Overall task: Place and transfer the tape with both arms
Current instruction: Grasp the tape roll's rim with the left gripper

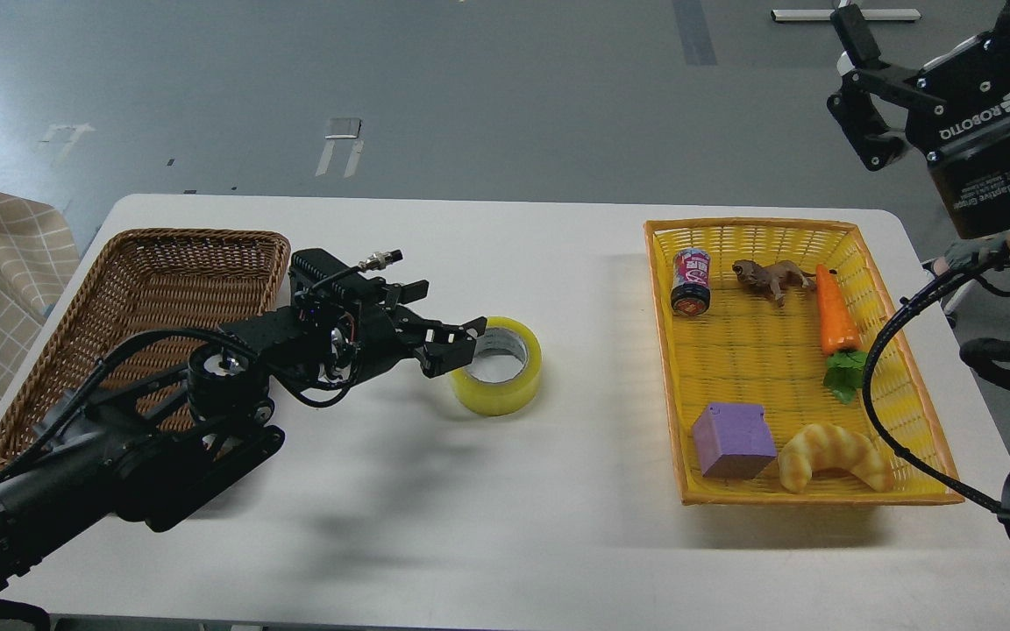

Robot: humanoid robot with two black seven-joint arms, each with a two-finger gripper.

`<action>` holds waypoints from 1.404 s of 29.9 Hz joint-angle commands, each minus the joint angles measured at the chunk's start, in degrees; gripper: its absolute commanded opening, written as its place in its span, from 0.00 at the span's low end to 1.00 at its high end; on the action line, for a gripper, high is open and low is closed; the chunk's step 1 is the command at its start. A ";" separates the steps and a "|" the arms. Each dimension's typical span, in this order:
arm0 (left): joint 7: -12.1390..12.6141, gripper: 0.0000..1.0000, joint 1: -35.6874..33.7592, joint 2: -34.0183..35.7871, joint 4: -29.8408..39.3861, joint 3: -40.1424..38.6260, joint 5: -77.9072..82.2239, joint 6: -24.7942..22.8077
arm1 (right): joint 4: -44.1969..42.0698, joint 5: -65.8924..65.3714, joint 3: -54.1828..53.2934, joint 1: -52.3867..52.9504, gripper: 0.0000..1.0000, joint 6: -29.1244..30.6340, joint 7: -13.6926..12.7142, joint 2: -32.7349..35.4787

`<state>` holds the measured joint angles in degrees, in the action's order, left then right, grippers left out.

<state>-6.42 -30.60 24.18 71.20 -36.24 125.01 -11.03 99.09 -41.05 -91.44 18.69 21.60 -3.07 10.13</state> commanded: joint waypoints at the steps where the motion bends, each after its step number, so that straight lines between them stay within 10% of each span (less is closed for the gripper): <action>1: -0.26 0.98 -0.07 -1.58 -0.80 0.20 -0.01 -0.05 | -0.21 -0.09 0.03 -0.49 1.00 -0.16 -0.01 -0.03; 42: -0.08 0.98 -0.78 -7.92 -10.29 0.11 -0.01 1.80 | 0.14 -0.09 -1.46 -4.98 1.00 -0.42 -0.01 2.35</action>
<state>-6.51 -31.42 16.33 60.96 -36.11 125.00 -9.23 99.16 -41.21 -92.82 14.16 21.18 -3.09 12.48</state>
